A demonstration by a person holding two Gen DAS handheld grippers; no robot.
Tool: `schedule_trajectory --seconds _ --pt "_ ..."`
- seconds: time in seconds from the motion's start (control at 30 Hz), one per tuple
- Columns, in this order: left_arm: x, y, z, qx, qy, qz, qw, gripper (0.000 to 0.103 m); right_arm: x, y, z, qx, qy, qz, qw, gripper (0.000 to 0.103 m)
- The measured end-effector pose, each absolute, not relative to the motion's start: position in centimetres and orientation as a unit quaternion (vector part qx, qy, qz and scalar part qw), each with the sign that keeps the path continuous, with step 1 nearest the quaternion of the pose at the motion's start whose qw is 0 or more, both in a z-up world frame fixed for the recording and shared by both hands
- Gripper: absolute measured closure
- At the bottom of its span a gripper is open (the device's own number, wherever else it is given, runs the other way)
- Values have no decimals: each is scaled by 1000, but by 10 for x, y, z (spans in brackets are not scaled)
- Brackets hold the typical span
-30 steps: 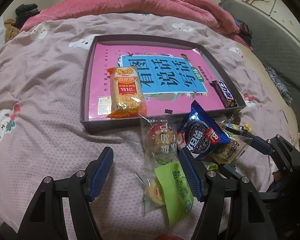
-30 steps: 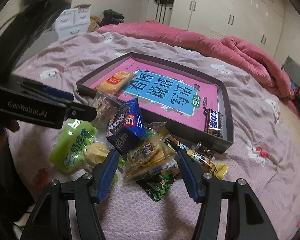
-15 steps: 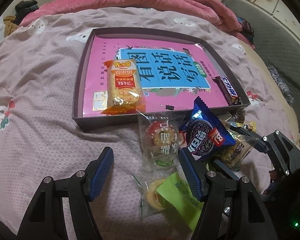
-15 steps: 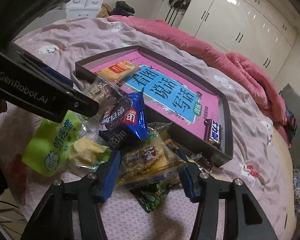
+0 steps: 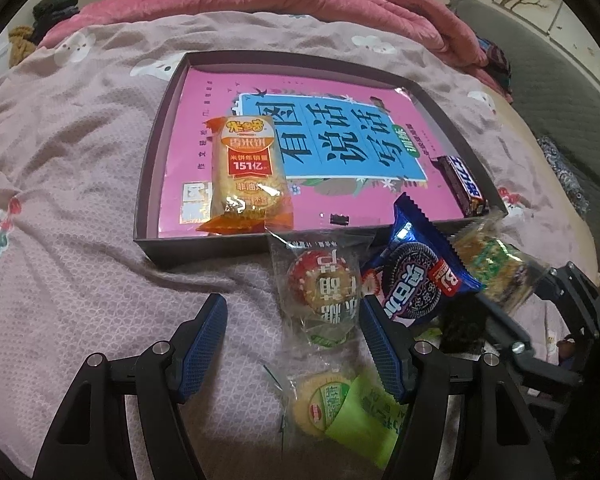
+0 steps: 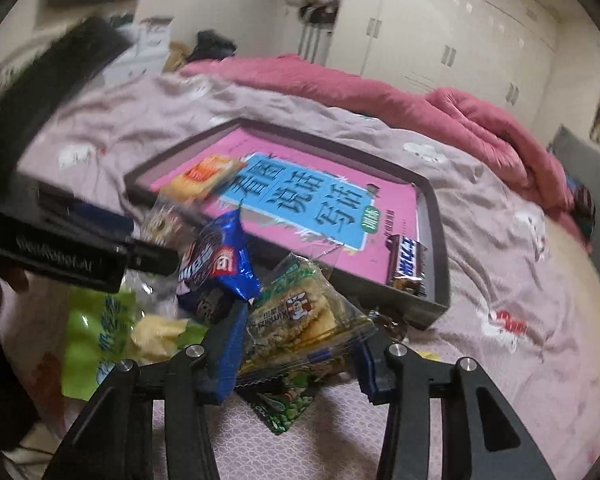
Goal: Organize snacks
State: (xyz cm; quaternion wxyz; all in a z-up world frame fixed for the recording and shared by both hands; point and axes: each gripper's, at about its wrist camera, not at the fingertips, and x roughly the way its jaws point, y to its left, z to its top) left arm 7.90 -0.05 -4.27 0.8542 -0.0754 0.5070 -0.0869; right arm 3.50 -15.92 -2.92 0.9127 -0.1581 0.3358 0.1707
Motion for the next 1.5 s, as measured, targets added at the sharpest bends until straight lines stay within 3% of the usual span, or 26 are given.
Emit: schedule_trajectory --seconds 0.1,0.3,0.97,1.5 --pt "81 1 -43 -84 503 -89 856 35 36 -166 -25 -135 337 169 917 56" --pt "83 0 -45 -102 504 -107 851 63 38 -175 -22 -102 340 165 920 57" --pt "68 7 -20 -109 470 -113 868 64 40 -191 -18 -47 350 171 920 59" --pt "61 21 13 -117 430 -99 890 64 36 -200 10 -25 315 163 935 59"
